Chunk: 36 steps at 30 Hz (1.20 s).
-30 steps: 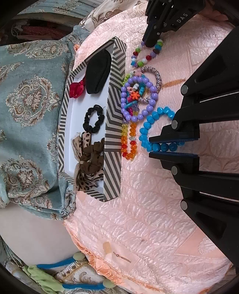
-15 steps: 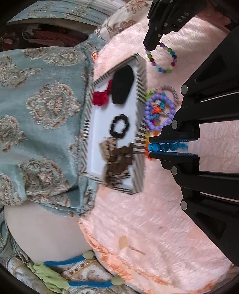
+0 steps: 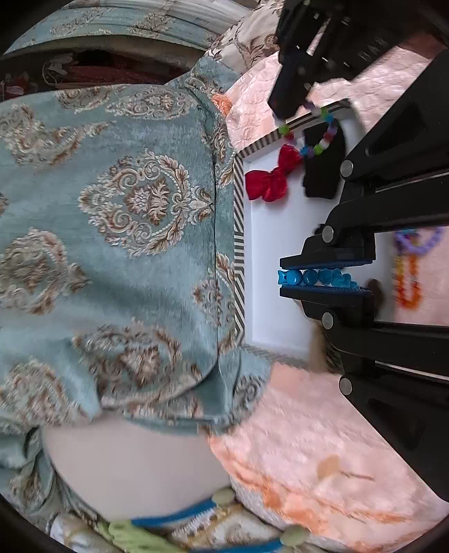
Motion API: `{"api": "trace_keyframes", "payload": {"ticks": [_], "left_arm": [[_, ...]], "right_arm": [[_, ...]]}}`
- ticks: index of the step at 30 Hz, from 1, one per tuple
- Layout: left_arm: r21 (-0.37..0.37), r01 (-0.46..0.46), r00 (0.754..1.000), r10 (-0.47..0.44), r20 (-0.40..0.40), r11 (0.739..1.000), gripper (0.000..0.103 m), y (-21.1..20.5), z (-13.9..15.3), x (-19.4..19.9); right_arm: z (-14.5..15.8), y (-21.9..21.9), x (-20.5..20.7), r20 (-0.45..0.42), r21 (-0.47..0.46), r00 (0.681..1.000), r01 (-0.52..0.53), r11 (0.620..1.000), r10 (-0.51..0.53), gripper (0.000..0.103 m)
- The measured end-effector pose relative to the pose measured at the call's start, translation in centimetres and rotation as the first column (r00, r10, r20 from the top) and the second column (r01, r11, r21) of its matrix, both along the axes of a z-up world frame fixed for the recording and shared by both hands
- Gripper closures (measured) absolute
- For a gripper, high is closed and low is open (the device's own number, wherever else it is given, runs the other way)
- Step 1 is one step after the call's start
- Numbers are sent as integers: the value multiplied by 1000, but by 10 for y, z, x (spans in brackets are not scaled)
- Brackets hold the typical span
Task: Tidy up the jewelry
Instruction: 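Carry the blue bracelet into the box with the left tool while the right tool places the multicolour bracelet, then open both tools and withdraw them from the box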
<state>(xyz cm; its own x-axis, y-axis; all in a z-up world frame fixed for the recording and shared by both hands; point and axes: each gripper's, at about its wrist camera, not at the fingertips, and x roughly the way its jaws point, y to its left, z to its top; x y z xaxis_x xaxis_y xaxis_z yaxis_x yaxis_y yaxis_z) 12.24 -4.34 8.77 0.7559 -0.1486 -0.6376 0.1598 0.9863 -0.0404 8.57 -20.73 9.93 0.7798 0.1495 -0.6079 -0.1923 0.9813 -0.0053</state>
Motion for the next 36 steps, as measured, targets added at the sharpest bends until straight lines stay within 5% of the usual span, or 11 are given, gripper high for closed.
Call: {"api": "trace_keyframes", "payload": {"ticks": [10,16,19,24,28,36], "left_arm": [[-95,-23,990,9,-142,995,103,0,-50,96],[-7,-81,974,77,-213,997,103,11,-85,108],[44,-91,970,98,-222,995,103,13,-91,108],[81,-117,965,133,-224,990,103,15,-94,106],[99,-110,967,129,-219,989,103,13,-92,101],[93,-91,979,106,-174,991,86,14,-78,67]], "right_arm": [[-41,18,91,-123,62,992,-25,998,32,94],[-55,26,133,-169,169,982,-56,984,85,94],[-75,27,148,-247,151,967,-28,988,65,94],[-98,21,149,-311,83,951,22,996,5,93],[-91,17,142,-277,71,961,25,997,-4,69],[-64,12,102,-199,44,980,4,999,5,68]]}}
